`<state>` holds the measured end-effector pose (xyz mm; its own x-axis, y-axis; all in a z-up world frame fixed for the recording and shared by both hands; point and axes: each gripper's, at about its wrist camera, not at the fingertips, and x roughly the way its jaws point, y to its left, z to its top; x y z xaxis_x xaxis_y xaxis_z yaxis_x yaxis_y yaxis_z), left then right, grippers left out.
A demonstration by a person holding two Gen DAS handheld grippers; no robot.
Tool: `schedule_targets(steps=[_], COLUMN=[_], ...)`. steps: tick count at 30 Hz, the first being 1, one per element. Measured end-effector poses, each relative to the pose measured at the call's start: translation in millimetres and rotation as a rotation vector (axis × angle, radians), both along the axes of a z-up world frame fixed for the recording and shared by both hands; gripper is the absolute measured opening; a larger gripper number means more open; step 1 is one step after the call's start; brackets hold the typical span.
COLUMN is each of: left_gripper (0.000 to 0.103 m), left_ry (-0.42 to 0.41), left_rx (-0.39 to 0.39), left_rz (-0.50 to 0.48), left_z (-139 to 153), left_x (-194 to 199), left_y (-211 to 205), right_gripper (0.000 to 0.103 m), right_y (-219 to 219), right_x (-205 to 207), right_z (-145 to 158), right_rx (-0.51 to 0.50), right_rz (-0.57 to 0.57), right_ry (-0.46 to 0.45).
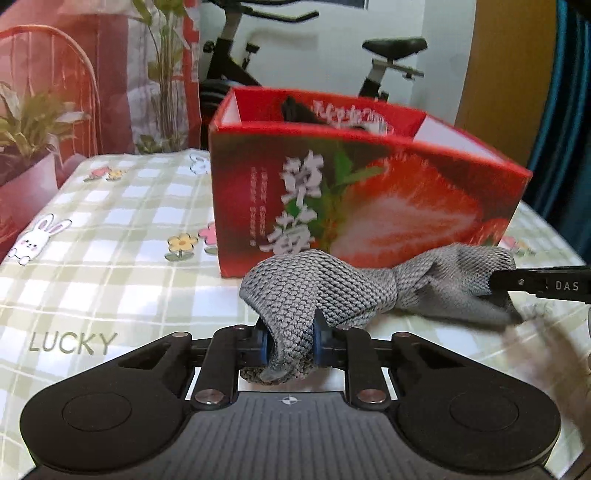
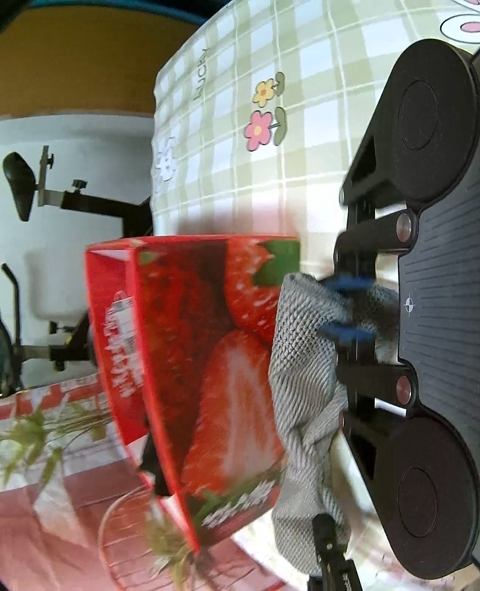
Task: Organize soft objects
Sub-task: 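Close both grippers on the grey knit towel, then lift the grey towel with both grippers and carry it over the red box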
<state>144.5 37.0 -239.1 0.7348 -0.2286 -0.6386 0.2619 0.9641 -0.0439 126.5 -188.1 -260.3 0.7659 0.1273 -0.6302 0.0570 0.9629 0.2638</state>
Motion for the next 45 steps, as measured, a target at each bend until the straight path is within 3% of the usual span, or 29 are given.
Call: schedule_targets(steps=[2, 13, 18, 23, 30, 34, 40, 45], left_gripper=[0.022, 0.022, 0.022, 0.022, 0.022, 0.022, 0.022, 0.025], left_ry=[-0.026, -0.217, -0.276, -0.259, -0.205, -0.112, -0.055, -0.047], left_rx=[-0.006, -0.041, -0.035, -0.04, 0.008, 0.035, 0.097, 0.094], left_rz=[0.0, 0.002, -0.023, -0.03, -0.034, -0.049, -0.071, -0.068], left_z=[8, 74, 105, 115, 101, 85, 68, 67], left_x=[-6, -29, -14, 29, 83, 111, 130, 134], left_y=[1, 5, -4, -17, -37, -45, -50, -47], right_gripper=[0.007, 0.006, 0.006, 0.006, 0.005, 0.005, 0.005, 0.005], right_y=[0, 8, 5, 5, 13, 16, 18, 18], right_x=[-8, -43, -33, -1, 61, 92, 116, 123], right_z=[12, 96, 136, 154, 138, 116, 84, 73], right_rx=[0.01, -0.051, -0.108, -0.164, -0.221, -0.212, -0.177, -0.153], right_rz=[0.024, 0.076, 0.085, 0.084, 0.087, 0.104, 0.121, 0.117], right_ry=[-0.038, -0.279, -0.37, -0.408, -0.367, -0.287, -0.169, -0.129])
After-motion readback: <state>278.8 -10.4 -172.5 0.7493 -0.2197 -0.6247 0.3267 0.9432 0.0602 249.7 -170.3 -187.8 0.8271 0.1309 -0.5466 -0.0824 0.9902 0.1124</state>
